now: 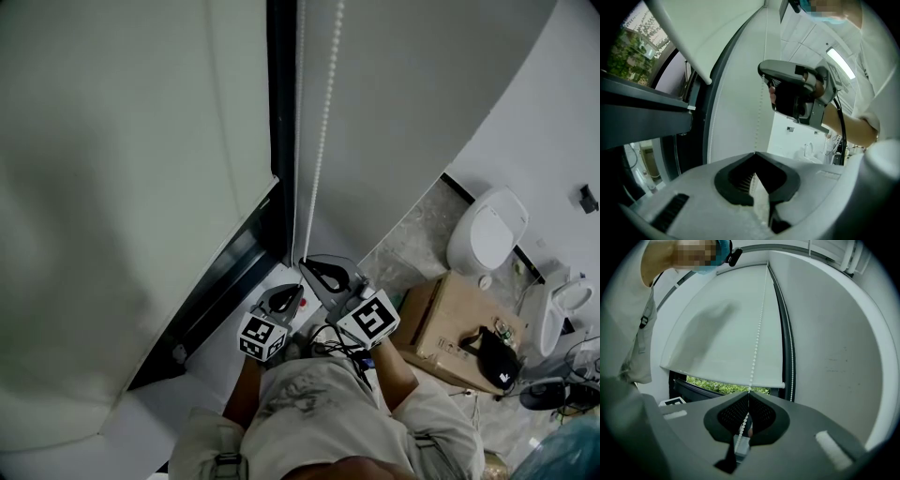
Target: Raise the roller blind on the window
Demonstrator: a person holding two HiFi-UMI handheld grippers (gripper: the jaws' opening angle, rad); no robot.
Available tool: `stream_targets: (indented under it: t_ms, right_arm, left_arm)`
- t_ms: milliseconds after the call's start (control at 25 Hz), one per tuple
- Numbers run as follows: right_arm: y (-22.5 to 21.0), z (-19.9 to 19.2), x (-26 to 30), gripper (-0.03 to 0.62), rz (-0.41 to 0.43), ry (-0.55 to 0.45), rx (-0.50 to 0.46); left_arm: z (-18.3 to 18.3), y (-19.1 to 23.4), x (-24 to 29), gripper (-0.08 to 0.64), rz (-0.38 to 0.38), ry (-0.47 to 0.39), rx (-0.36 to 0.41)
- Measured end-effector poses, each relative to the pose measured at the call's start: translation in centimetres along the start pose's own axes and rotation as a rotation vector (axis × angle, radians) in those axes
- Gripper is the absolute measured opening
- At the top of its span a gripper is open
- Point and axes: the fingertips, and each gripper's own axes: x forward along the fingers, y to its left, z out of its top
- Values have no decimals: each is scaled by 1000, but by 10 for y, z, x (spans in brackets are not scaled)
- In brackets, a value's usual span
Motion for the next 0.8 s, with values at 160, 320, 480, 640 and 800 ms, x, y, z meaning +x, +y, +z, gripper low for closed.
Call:
stream_targets:
  t_ms: [160,320,480,640,800]
  right_arm:
    - [4,-8,-1,9,-4,9,31]
    - [2,-7,-2,9,-13,12,14]
    - [0,-5,-4,9,-14,2,13]
    - [1,-6,-3,9,-16,-1,9]
    - [0,-8,-4,11,-19,-3,7]
  left_arm:
    - [-9,-1,-5,11,14,11,1]
    - [3,0,-14,14,29,-24,-13]
    - [42,-1,-25,54,23,-94,-3]
    - [94,-5,-38,83,22,-182,35]
    - [146,-11,-49,92,30,-264,89]
